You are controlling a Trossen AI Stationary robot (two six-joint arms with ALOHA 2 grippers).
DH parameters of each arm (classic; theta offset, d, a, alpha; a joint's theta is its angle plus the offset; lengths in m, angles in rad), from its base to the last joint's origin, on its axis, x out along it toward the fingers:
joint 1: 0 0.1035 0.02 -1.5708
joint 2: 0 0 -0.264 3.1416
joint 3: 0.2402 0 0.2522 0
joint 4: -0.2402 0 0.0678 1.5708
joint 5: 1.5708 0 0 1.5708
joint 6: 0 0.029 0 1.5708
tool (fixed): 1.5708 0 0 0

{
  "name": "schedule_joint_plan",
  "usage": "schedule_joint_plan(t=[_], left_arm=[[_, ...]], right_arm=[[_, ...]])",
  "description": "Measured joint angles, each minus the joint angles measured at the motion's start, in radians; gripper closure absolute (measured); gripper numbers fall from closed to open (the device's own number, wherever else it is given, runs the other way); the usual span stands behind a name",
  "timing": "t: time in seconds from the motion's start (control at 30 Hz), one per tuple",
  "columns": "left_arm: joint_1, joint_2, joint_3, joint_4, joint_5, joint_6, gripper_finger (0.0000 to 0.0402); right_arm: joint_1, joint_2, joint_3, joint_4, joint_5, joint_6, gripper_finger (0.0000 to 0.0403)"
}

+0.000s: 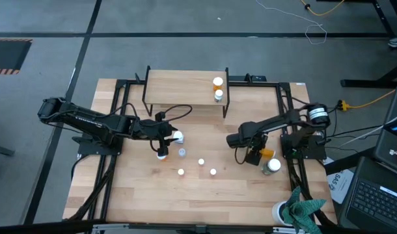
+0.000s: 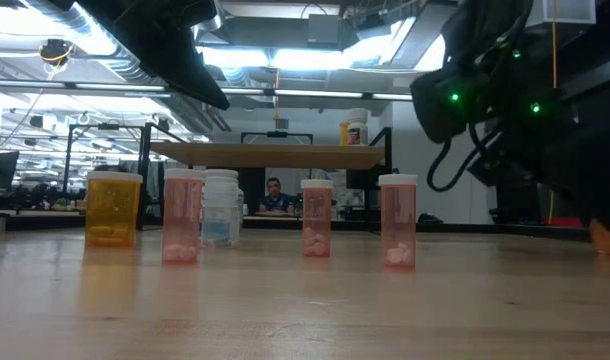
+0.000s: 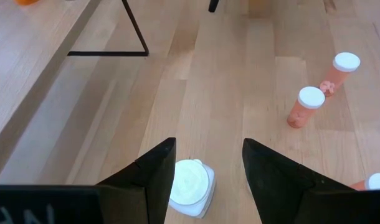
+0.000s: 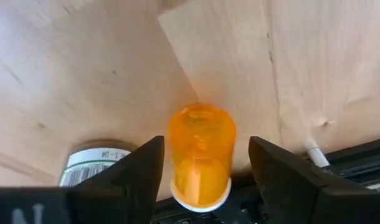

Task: Pick and place medicine bottles onto shelf by color
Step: Put the top orange pill bottle on the shelf

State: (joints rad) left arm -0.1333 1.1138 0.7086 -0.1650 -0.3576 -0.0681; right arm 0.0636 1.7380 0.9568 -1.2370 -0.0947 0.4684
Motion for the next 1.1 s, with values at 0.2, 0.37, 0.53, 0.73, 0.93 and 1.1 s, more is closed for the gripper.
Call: schedule_joint_plan(t=[0.2, 0.37, 0.53, 0.73, 0.93, 1.1], left_arm=[[0.0, 0.0, 0.0, 0.0, 0.0, 0.0, 0.0221], [0.0, 0.0, 0.0, 0.0, 0.0, 0.0, 0.0221], [0.0, 0.0, 0.0, 0.0, 0.0, 0.0, 0.0221], [0.0, 0.0, 0.0, 0.0, 0.0, 0.0, 0.0221], [0.0, 0.0, 0.0, 0.001, 0.0, 0.0, 0.0221], [0.0, 0.0, 0.0, 0.001, 0.0, 0.0, 0.0221]], right_arm=[[0.011, -0.067, -0.097, 0.053, -0.001, 0.064, 0.0166], [0.066, -0.142, -0.165, 0.113, -0.012, 0.135, 0.0166], [0.115, -0.215, -0.208, 0.124, -0.012, 0.217, 0.0166], [0.151, -0.248, -0.28, 0.185, -0.013, 0.28, 0.0166], [0.152, -0.248, -0.294, 0.229, -0.007, 0.284, 0.0166], [0.152, -0.248, -0.294, 0.215, -0.013, 0.285, 0.0193]])
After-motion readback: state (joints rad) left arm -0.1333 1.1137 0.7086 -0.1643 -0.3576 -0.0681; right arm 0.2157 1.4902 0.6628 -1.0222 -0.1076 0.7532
